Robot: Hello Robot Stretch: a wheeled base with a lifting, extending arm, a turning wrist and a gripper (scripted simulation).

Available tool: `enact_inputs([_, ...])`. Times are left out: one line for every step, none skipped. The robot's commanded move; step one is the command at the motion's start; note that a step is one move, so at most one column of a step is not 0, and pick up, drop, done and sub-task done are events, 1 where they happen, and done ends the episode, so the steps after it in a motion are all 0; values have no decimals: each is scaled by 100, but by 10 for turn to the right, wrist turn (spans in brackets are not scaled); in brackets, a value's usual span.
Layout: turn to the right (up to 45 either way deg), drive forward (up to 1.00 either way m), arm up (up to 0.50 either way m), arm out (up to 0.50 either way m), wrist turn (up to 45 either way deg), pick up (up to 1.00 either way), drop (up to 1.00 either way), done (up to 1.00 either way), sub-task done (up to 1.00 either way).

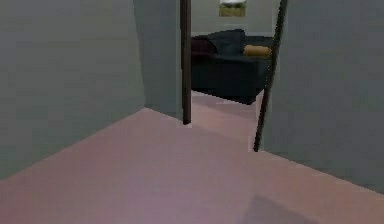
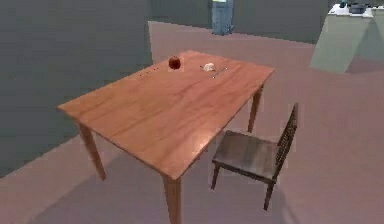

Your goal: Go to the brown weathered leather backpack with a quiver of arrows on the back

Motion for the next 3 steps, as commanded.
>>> enact_inputs([30,0,0,0,0,0,0,0,0])
enact_inputs([0,100,0,0,0,0,0,0,0])
enact_inputs([30,0,0,0,0,0,0,0,0])
